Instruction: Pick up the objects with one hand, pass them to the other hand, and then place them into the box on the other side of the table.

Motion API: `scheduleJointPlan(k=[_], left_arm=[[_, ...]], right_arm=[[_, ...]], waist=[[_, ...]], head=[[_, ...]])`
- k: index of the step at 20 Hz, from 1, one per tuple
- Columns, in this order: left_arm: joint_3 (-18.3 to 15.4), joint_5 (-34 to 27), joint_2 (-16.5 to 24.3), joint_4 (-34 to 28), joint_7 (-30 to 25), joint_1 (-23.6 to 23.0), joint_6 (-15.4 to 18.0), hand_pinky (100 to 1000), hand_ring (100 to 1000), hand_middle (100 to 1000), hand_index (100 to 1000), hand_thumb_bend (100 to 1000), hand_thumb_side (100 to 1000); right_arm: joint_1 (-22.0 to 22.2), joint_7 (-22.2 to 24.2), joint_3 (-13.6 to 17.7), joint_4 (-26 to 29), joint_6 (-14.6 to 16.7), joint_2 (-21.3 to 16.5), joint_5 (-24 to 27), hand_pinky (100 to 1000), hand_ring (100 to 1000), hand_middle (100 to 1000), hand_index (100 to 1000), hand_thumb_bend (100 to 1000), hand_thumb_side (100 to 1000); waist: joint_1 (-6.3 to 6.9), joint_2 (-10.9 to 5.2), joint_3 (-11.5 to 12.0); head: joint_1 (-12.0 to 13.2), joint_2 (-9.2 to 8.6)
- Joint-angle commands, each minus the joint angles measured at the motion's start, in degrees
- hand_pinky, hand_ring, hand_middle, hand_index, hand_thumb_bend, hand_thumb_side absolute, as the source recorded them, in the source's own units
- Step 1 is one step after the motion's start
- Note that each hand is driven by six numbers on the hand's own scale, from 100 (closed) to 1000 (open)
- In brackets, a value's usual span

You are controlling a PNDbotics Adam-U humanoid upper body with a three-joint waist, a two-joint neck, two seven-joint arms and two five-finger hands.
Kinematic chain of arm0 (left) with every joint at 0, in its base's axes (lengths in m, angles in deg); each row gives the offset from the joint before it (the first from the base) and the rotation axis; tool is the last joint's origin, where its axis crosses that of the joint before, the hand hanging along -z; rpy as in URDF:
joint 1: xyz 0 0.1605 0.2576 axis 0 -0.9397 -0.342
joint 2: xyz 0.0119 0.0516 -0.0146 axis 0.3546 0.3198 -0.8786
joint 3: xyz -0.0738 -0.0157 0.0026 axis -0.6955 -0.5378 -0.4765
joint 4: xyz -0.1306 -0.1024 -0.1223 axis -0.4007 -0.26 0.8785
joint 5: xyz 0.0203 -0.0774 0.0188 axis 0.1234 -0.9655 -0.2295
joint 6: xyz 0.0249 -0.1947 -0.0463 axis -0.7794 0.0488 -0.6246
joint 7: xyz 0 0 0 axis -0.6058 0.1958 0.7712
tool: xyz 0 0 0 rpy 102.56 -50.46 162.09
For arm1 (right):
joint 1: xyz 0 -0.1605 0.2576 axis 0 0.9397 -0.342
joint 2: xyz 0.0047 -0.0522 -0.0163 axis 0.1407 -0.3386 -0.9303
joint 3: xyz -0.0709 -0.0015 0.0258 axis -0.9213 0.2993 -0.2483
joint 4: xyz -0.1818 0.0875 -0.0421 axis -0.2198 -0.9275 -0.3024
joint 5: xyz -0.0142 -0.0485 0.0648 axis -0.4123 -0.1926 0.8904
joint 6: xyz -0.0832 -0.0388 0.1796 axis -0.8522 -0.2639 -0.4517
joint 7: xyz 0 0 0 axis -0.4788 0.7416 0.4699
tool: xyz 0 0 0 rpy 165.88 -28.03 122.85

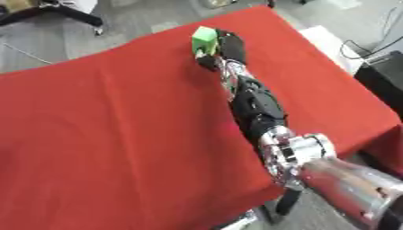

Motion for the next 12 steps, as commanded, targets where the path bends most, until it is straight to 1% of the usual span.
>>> scheduleJointPlan(k=[1, 5, 6, 8, 12], left_arm=[[-0.06, -0.16, 0.16, -0.79, 0.17, 0.40, 0.02, 535, 839, 866, 925, 372, 834], [-0.06, -0.15, 0.16, -0.79, 0.17, 0.41, 0.03, 534, 839, 866, 925, 372, 834], [0.01, -0.14, 0.11, -0.79, 0.11, 0.50, 0.04, 533, 838, 865, 925, 368, 839], [0.22, -0.06, -0.08, -0.79, -0.08, 0.88, 0.08, 534, 839, 865, 925, 367, 840], [0.34, -0.04, -0.24, -0.79, -0.28, 1.20, 0.14, 535, 839, 865, 926, 366, 840]], right_arm=[[-1.50, 0.41, 0.42, 1.52, -0.86, -0.78, -1.98, 1000, 1000, 902, 1000, 105, 738], [-1.50, 0.81, 0.72, 1.91, -0.96, -0.67, -2.59, 1000, 1000, 902, 1000, 108, 733], [-1.63, 0.66, 0.89, 2.11, -1.17, -0.85, -2.76, 1000, 1000, 901, 1000, 118, 710], [-2.06, -0.33, 1.09, 2.53, -1.90, -1.19, -3.24, 1000, 1000, 899, 1000, 116, 709], [-2.49, -0.83, 0.58, 2.25, -1.47, -0.73, -3.60, 1000, 1000, 899, 999, 113, 714]], waist=[[0.47, 0.46, 0.08], [0.49, 0.49, 0.09], [0.57, 0.71, 0.29], [0.72, 1.28, 0.88], [0.81, 1.57, 1.37]], head=[[-0.21, -0.15], [-0.25, -0.19], [-0.50, -0.52], [-1.12, -1.29], [-1.58, -1.67]])
